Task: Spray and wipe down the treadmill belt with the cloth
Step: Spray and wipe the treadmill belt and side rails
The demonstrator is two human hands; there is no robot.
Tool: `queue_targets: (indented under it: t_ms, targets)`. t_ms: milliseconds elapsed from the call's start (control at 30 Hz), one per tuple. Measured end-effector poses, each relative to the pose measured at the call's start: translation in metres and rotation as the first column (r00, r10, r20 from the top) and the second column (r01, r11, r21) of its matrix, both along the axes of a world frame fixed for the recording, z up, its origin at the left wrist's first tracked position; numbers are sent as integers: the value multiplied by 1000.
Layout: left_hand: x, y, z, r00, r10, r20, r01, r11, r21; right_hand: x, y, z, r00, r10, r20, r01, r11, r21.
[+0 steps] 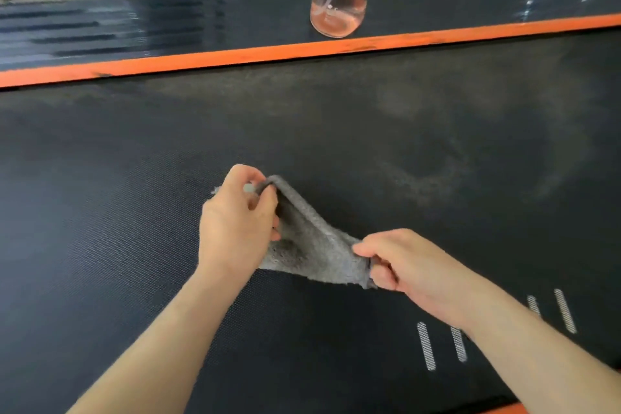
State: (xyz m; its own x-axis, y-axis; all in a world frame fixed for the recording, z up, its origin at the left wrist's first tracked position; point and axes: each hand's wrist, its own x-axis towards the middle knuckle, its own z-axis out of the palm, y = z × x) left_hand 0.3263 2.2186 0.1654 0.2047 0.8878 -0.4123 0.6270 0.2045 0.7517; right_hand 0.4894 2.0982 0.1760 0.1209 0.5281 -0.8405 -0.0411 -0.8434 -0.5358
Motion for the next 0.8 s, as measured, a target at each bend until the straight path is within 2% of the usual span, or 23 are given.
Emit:
queue_targets:
  t_ms: [33, 100, 133, 200, 267, 334, 434, 501, 601, 667, 734, 801]
  targets:
    - [11, -10, 5, 1000, -14, 17, 14, 1000, -13, 7, -15, 6, 999, -45, 1, 45, 999, -5]
    - [29, -23, 11, 999, -32, 30, 32, 999, -3, 16, -33, 10, 982, -149, 117, 149, 989, 3]
    - [36, -28, 12, 999, -41, 25, 41, 999, 20, 20, -38, 10, 956, -232, 179, 227, 973, 49]
    - [54, -36, 18, 999, -32, 23, 30, 997, 78, 32, -47, 14, 893, -407, 193, 378, 910, 168]
    - [63, -42, 24, 997, 6, 72, -11, 997, 70, 36, -52, 22, 876, -447, 181, 397, 882, 256]
    - [65, -54, 31, 987, 50, 151, -51, 999, 0, 32, -60, 30, 898, -410, 159, 358, 892, 278]
    - [66, -80, 49, 981, 79, 180, -76, 997, -24, 21, -78, 41, 924, -377, 69, 352, 906, 236]
    - [69, -99, 65, 980, 99, 170, -106, 994, 30, 14, -96, 51, 917, -393, -62, 398, 903, 164]
    - [71, -114, 88, 977, 115, 181, -152, 966, 207, 8, -111, 64, 813, -500, -298, 533, 845, 38]
    - [80, -120, 93, 989, 42, 142, -81, 955, 284, 15, -118, 67, 711, -610, -350, 641, 767, -35]
    - [93, -119, 87, 994, -84, 70, 59, 952, 301, 29, -116, 62, 674, -699, -239, 717, 696, -16]
    - [115, -116, 69, 962, -272, 9, 260, 929, 263, 51, -110, 50, 678, -735, -7, 732, 674, 93]
